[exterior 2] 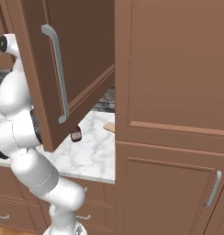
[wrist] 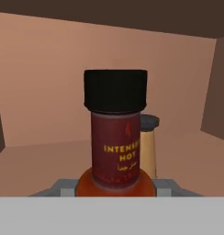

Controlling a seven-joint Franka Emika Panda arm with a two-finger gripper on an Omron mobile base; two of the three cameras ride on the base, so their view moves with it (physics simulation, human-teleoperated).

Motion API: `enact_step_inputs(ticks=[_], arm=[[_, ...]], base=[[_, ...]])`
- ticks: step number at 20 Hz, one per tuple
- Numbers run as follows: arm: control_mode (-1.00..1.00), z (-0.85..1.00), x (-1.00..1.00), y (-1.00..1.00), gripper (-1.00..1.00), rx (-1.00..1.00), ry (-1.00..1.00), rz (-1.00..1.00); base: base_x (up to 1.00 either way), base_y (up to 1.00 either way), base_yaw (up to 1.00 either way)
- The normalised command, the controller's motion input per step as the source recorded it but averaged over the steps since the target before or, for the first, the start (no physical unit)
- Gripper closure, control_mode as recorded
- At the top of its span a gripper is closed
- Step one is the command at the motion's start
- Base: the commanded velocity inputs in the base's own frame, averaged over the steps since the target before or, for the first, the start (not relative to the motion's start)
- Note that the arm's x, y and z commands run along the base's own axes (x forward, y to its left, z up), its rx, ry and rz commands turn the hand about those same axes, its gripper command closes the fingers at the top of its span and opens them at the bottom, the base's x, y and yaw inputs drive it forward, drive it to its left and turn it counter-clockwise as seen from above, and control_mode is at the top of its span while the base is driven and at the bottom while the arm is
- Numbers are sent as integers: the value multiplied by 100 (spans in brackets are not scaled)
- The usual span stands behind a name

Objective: There are various items on the counter. Only move the condiments/shakers into the cabinet.

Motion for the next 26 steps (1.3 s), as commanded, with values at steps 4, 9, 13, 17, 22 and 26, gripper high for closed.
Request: enact_step_inputs(ticks=[4,9,13,17,22,26], arm=[[-100,-9,41,0,100,0,0,-6],[-100,-26,38,0,100,0,0,-5],[-100,-45,21,0,100,0,0,-3],[-100,-40,2,0,-100,0,0,0],[-100,0,0,0,-100,0,0,0],[-100,0,-10,0,-100,0,0,0]], base=[[0,0,0],[0,0,0],[0,0,0],[0,0,0],[0,0,0],[0,0,0]])
